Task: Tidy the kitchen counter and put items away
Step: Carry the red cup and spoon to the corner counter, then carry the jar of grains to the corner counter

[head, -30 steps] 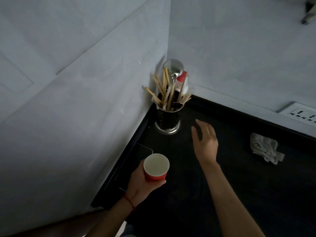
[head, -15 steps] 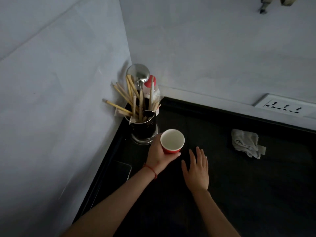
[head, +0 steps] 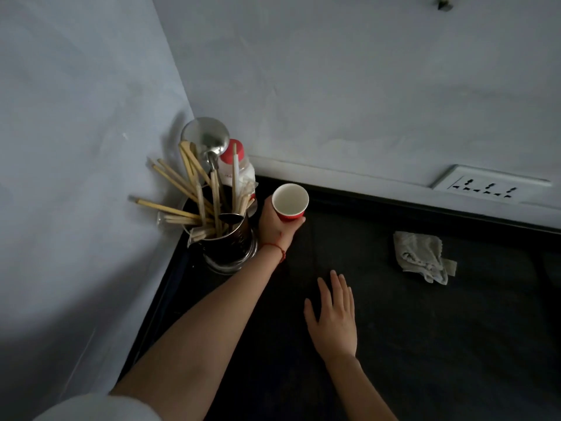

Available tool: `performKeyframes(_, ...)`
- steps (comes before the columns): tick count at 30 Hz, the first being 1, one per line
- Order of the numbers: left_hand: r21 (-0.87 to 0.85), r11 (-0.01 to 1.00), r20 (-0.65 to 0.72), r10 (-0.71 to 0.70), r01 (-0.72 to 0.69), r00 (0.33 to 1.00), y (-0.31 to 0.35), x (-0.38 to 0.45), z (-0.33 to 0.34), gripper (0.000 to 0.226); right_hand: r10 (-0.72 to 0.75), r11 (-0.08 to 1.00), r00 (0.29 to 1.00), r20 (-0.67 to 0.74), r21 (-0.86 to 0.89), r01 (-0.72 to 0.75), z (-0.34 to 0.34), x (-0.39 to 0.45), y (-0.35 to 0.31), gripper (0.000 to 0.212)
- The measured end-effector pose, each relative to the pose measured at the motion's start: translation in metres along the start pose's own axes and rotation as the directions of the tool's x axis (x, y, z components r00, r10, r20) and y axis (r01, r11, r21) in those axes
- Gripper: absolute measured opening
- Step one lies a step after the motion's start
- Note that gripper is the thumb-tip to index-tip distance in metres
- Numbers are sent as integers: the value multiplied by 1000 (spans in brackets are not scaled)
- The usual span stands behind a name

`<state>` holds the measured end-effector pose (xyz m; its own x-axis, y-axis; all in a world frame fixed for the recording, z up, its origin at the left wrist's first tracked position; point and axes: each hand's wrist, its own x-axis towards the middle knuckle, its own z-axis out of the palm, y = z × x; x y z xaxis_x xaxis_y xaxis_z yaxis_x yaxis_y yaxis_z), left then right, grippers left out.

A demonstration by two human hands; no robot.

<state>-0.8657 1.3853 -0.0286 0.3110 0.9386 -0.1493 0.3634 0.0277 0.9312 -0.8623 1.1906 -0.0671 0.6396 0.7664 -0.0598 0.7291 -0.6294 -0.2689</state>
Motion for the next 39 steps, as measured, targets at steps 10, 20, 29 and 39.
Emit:
performKeyframes(10,41,999,-25,11,-10,1000,-9,-22,-10,82,-2,995,1000,20,103,0,-3,-1,0,53)
performKeyframes(20,254,948,306,108,-191,946,-23,-153,-58,30,22,958,1000,-21,285,-16,-43,-53,24,40)
performKeyframes(29,293,942,500,-2,-166,866,-34,-234,-70,27,444,817,885,-139,469,-336,-72,-205,98,34)
performKeyframes(39,179,926,866,11,-331,499,-36,-351,3,19,827,545,512,-231,552,-632,-43,-391,128,29)
